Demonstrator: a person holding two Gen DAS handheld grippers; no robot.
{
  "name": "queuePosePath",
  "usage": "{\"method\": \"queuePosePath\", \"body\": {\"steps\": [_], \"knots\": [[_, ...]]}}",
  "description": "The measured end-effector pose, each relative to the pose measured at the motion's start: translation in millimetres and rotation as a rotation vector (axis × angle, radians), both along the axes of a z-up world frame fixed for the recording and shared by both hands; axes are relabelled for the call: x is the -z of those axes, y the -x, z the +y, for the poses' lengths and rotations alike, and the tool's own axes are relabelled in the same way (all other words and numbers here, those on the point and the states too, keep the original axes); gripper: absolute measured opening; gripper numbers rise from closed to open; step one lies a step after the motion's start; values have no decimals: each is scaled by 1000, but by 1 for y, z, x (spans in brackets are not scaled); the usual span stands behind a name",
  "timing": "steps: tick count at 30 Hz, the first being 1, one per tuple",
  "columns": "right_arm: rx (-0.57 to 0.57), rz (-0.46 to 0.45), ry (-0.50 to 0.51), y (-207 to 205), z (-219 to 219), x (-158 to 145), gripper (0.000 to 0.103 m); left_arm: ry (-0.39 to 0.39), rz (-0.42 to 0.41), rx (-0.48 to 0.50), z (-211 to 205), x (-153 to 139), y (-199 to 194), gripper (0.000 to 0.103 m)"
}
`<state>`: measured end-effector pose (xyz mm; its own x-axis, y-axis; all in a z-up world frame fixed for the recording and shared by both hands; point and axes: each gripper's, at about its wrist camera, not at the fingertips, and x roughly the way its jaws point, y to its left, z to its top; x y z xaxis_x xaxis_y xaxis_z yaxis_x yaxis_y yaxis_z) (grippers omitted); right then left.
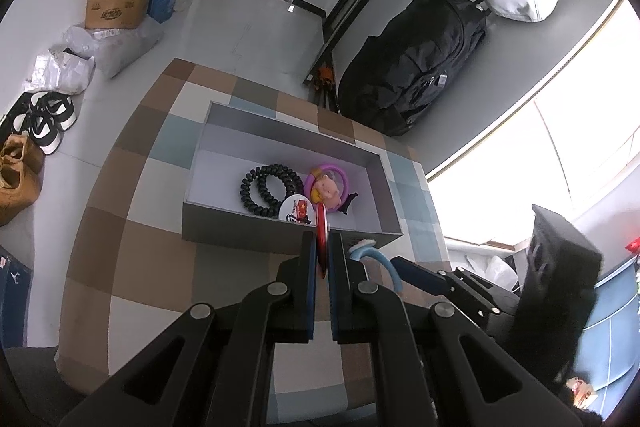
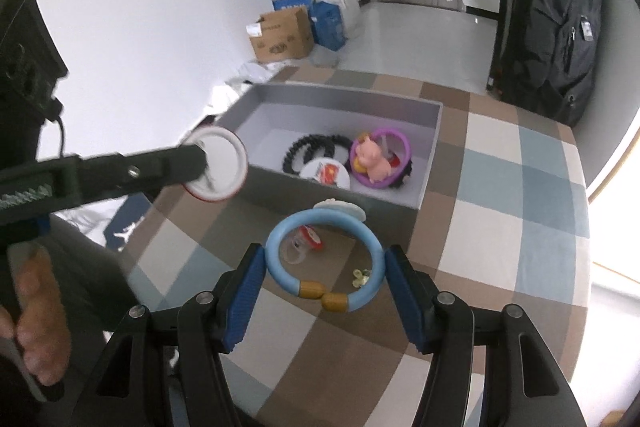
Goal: Organize jewelry
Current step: 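Carry the blue ring and red item into the gray box and open both tools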
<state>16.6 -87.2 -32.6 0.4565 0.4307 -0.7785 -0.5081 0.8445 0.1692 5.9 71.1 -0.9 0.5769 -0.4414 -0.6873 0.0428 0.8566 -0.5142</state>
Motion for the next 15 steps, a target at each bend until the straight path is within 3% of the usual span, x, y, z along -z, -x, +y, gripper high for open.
{"method": "queuePosePath", "body": {"steps": [15], "knots": [[-29,-78,-126,4,1,-36,60,11,-46,-16,-2,-6,-11,1]]}}
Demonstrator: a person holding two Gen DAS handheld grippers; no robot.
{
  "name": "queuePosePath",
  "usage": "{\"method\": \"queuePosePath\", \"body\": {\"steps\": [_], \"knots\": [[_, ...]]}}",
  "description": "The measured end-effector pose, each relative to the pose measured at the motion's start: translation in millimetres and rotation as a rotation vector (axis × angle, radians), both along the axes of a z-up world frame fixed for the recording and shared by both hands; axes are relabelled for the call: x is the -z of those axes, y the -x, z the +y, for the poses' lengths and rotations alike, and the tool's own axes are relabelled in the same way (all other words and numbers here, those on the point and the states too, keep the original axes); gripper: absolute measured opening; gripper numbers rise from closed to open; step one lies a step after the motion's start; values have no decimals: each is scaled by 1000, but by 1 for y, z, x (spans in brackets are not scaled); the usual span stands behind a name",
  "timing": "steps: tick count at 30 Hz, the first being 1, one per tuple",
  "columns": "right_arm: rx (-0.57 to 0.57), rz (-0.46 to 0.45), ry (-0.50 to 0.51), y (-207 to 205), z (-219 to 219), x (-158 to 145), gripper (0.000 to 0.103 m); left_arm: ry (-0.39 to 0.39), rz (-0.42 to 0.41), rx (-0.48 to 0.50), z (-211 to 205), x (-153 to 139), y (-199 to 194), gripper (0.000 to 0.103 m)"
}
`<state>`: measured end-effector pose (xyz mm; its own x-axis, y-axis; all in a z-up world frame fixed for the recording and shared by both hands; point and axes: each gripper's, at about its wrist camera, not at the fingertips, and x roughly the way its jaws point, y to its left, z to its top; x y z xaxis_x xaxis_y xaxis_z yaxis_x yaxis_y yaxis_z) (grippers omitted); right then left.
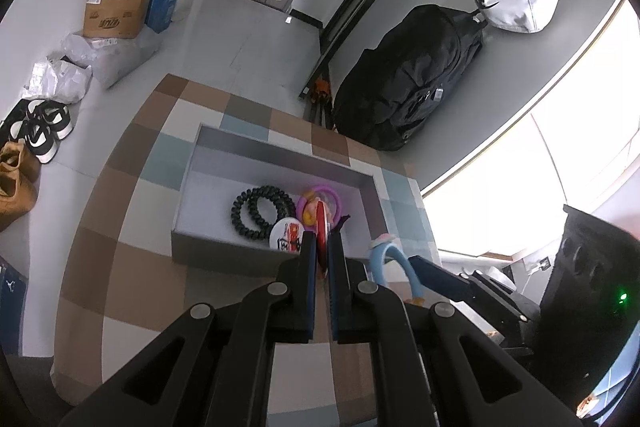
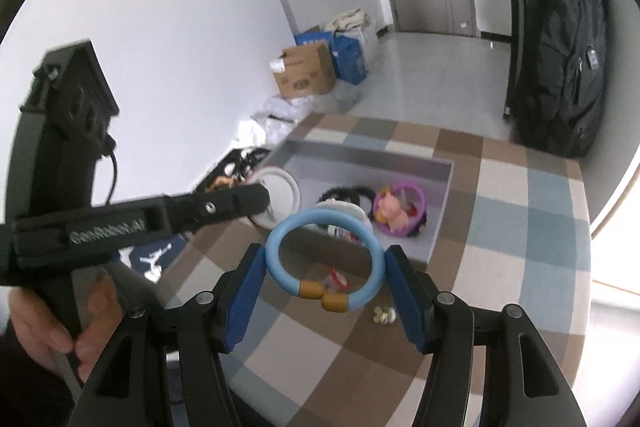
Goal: Organize jewelry
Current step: 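Carry the blue ring and red item into the gray box and open both tools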
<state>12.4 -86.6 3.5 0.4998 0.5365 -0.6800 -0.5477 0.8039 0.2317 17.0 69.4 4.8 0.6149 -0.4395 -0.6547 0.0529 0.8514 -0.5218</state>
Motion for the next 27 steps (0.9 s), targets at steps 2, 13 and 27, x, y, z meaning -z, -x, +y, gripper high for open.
{"method": "queuePosePath", "body": {"steps": [2,13,27], "knots": [[9,-6,-20,-4,-2,-4,60,0,-10,-2,1,-3,-4,1],[42,-1,-72,-35,-2,-11,60,1,-6,-13,-3,-3,-27,1],[102,79,-98,-71,-3,-1,60,-17,29,-20,-8,4,-52,1]]}}
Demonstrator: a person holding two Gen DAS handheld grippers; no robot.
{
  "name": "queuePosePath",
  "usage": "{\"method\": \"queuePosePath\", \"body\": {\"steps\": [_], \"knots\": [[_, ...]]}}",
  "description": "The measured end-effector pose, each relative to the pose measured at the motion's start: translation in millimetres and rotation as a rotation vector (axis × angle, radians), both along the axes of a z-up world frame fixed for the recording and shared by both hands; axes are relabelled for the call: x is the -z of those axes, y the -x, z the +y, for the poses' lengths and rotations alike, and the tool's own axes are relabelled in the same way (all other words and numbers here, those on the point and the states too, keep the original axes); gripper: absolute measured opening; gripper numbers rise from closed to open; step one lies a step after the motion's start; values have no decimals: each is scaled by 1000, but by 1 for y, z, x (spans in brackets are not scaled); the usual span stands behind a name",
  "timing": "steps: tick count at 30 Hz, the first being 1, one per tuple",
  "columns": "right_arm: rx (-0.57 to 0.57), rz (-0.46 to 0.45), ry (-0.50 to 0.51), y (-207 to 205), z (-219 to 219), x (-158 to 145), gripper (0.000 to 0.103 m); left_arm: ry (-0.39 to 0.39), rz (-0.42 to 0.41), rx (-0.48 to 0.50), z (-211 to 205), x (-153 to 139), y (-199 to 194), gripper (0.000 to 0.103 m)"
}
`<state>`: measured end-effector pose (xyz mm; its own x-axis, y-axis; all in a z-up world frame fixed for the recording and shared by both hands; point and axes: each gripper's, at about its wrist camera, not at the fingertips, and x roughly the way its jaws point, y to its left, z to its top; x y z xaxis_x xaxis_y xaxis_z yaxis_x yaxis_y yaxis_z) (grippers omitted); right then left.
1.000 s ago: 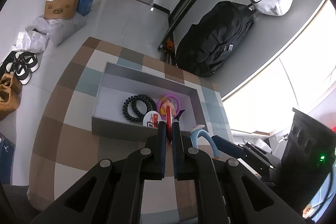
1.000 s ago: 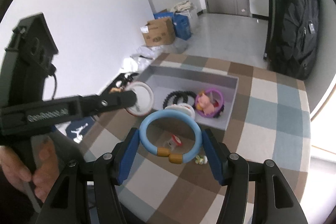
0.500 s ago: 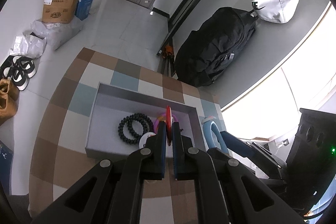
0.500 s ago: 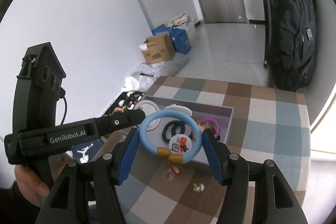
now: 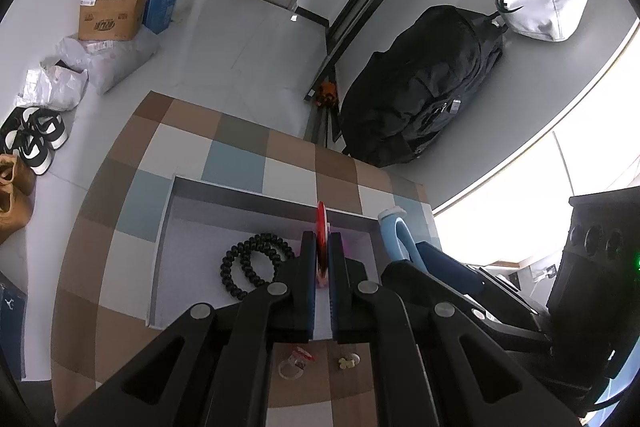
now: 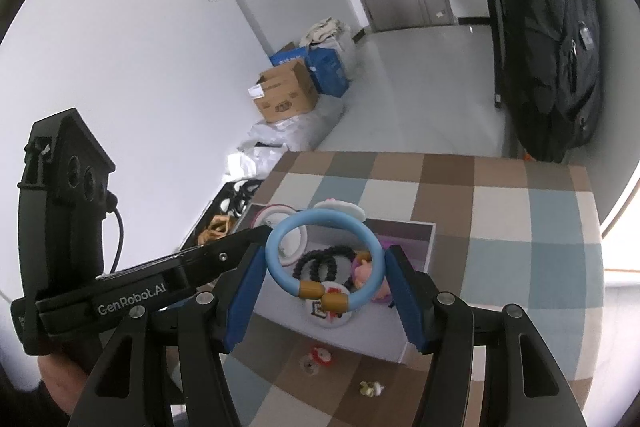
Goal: Organize jewelry
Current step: 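Carry the blue ring and red item into the gray box and open both tools, then withdraw both open tools from the box back over the table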
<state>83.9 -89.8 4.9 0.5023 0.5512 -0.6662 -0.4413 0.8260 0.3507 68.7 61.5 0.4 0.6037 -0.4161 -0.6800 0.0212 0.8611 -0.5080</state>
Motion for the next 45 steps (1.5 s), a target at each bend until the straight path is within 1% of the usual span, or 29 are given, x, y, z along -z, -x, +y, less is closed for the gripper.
{"method": "queuePosePath", "body": {"steps": [8,13,16,20,24,26,27,28,29,30,31,32,34,35,37,41,45], "knots": [[23,39,-11,-8,-4,6,60,2,36,-2,0,7,-5,1],[27,51,-11,-11,-4,9,61,-5,38,-4,-1,6,-5,1],[38,75,-12,-15,-5,14,61,2,45,-7,-1,9,-8,1],[47,87,-16,-18,-6,18,61,22,50,-5,0,11,-10,1],[49,69,-39,-16,-8,14,62,60,51,-7,3,11,-12,1],[51,54,-49,-15,-10,11,70,94,60,-5,6,11,-13,2],[55,43,-58,-14,-11,9,76,98,65,-8,6,11,-14,3],[57,35,-65,-12,-11,7,76,102,71,-12,7,11,-14,13],[58,20,-77,-11,-13,3,76,111,73,-12,7,11,-15,27],[61,8,-80,-10,-14,1,77,112,76,-15,7,11,-15,37],[64,0,-82,-9,-15,-1,79,109,80,-25,7,11,-14,53],[71,-15,-83,-8,-16,-4,81,110,72,-36,8,11,-12,56],[80,-21,-85,-8,-18,-6,88,112,67,-39,10,10,-11,56],[84,-20,-95,-8,-20,-6,89,106,75,-35,9,11,-11,56],[94,-11,-113,-9,-23,-6,96,87,80,-29,7,11,-11,56],[106,-6,-102,-9,-24,-5,98,13,82,-23,2,8,-9,56],[99,-23,-70,-5,-21,-6,103,1,97,-35,4,10,-8,57]]}}
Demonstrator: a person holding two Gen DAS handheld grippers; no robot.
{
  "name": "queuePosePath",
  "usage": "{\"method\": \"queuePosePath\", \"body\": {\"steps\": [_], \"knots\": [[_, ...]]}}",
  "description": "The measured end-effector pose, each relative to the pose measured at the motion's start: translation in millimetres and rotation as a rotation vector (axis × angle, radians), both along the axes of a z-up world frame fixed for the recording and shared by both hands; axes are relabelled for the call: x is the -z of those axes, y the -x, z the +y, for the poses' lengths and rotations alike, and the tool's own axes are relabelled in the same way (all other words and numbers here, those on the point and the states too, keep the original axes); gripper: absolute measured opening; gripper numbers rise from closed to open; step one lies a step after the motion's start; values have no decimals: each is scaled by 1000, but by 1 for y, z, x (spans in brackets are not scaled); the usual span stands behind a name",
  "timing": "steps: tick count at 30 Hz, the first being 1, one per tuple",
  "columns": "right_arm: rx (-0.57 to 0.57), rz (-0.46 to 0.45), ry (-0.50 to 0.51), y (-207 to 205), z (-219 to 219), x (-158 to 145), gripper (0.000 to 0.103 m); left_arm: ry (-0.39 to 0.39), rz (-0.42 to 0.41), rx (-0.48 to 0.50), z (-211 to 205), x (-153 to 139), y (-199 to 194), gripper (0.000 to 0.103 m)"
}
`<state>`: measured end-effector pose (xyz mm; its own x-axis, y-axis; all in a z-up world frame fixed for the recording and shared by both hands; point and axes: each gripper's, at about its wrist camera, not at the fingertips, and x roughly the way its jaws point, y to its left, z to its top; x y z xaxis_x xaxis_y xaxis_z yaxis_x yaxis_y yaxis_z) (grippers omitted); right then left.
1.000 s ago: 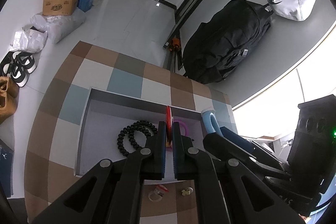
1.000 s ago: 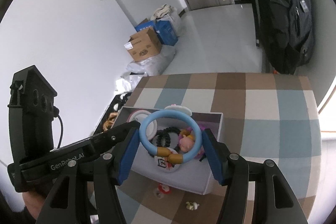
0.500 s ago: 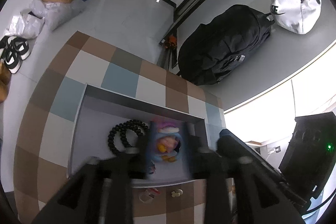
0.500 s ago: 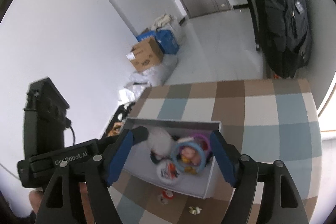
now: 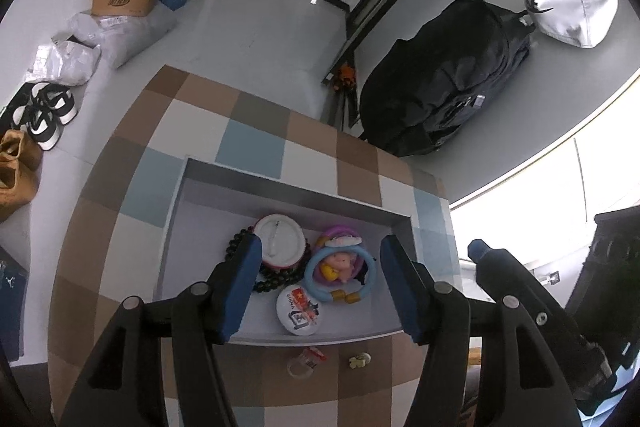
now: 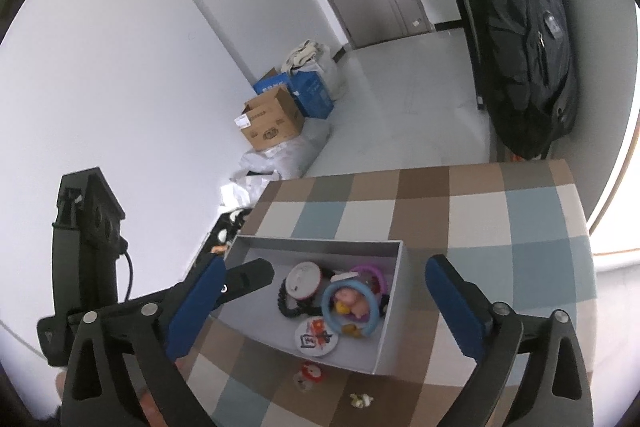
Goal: Organize jewelry
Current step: 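Withdraw both open tools from the box back over the table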
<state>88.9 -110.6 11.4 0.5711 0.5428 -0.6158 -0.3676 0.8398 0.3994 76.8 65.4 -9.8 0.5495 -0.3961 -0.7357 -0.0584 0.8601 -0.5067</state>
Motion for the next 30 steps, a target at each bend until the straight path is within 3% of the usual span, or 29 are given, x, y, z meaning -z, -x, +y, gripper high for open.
{"method": "queuePosePath", "body": {"steps": [12,16,24,28,30], "knots": [[-6,-3,65,10,1,6,103,-84,-15,-4,0,-4,16,63],[-7,-6,82,16,0,7,103,-112,-28,-6,-2,-5,22,70],[10,-9,131,30,-7,14,103,-175,-36,-26,-4,-3,39,72],[22,-12,158,39,-11,17,103,-209,-56,-31,-6,-5,49,82],[27,-8,167,41,-13,19,103,-207,-65,-27,-7,-6,54,82]]}}
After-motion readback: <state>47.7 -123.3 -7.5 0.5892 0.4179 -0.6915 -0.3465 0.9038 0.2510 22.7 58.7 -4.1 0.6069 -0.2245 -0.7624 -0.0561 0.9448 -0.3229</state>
